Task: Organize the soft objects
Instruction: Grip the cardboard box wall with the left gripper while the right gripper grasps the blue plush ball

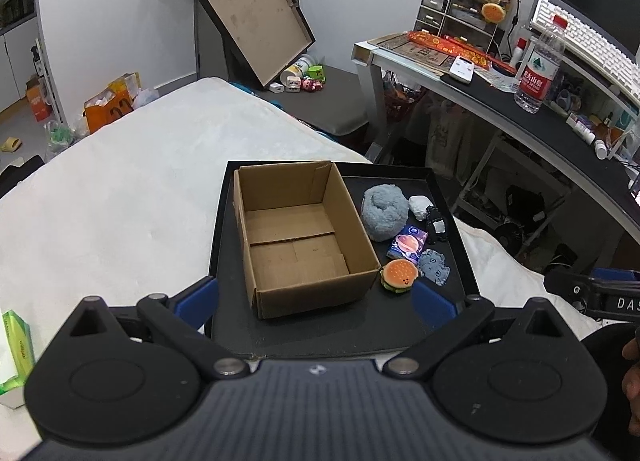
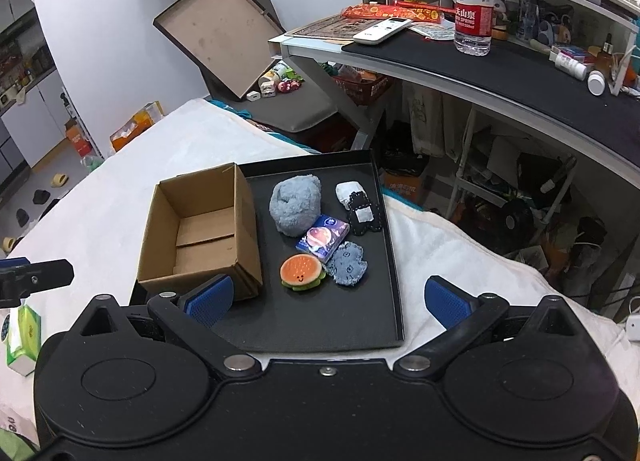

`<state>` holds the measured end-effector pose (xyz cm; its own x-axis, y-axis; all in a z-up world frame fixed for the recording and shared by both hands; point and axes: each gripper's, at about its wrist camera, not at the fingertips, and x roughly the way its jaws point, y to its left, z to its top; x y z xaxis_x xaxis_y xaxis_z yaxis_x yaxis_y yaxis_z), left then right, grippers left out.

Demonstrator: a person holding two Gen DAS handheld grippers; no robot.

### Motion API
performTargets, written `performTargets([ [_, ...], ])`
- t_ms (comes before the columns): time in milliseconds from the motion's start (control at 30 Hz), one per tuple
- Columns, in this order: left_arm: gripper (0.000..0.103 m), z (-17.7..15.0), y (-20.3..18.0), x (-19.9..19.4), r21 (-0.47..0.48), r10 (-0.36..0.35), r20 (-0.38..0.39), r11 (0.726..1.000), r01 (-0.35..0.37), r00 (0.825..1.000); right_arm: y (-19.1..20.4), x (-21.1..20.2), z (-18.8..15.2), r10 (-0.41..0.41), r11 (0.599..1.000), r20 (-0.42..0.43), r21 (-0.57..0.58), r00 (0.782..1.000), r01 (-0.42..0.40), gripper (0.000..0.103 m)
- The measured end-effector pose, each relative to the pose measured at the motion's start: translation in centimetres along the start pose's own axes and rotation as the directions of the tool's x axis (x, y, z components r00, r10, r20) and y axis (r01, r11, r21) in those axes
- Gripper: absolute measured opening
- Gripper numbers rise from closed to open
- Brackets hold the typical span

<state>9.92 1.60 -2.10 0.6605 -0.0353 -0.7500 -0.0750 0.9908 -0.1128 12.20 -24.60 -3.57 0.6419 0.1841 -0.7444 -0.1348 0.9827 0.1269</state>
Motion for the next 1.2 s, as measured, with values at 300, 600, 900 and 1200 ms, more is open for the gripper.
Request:
performTargets([
  [300,0.1,1.7,0.0,3.3,-0.008,0.021,-0.036,1.0,-0.022,0.999,-0.6,3.2,1.5,-0.004,1.0,-0.035,0.004,0.999,0.004,0.103],
  [600,0.098,2.8,0.8,6.5,-0.025,0.029,-0.073,0.999,-0.031,0.997,-0.2,6.4,3.1,0.029,1.0,-0.092,0.011,0.995,-0.028,0.103],
  [900,0.084,3.4,1.9,10.0,-0.049,0.055,-0.132,0.997,-0.062,0.99,0.3,9.8,4.5,0.061,0.998,-0.125,0.018,0.99,-0.059,0.103],
  [1200,0.067,3.4,3.1,13.1,-0.076,0.061,-0.2,0.994,-0.078,0.978,0.6,13.1,5.6,0.095,0.995,-0.127,0.003,0.987,-0.096,0.103],
])
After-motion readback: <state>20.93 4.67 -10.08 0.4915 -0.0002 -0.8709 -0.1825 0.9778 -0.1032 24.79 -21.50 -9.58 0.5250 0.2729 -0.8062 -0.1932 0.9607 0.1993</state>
